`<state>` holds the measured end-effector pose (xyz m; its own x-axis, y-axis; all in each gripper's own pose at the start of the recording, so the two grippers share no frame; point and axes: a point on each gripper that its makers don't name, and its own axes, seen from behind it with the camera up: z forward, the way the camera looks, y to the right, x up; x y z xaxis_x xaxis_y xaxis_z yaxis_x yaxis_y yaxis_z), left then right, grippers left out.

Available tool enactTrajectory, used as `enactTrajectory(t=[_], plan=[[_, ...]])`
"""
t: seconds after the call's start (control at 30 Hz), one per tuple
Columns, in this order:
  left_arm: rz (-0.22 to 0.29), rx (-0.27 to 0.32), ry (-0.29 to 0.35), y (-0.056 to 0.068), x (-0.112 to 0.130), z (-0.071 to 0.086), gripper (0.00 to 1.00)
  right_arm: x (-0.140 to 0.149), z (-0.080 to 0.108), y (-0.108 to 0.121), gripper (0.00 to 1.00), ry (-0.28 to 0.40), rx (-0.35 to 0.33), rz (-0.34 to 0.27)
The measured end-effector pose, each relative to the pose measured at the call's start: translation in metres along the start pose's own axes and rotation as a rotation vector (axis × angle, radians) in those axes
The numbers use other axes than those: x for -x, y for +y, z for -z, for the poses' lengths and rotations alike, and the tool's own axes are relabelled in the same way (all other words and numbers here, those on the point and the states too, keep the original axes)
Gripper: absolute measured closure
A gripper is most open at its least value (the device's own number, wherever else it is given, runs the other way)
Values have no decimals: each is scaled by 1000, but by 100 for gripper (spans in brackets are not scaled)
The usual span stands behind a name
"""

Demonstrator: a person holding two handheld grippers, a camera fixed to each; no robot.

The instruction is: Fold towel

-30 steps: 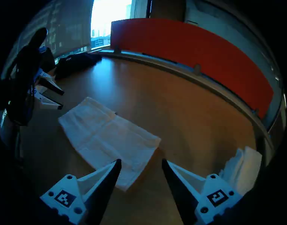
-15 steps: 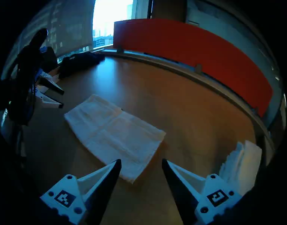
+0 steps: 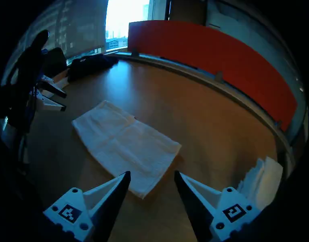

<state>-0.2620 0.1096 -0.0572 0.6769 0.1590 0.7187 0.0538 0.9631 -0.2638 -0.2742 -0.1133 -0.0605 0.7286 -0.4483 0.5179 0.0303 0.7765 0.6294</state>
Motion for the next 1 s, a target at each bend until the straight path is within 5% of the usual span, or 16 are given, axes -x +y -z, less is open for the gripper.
enactTrajectory(t=[1.0], plan=[[113,-76,20,-8,41,45,3,39,-10,-11,17,-84,-87,63]])
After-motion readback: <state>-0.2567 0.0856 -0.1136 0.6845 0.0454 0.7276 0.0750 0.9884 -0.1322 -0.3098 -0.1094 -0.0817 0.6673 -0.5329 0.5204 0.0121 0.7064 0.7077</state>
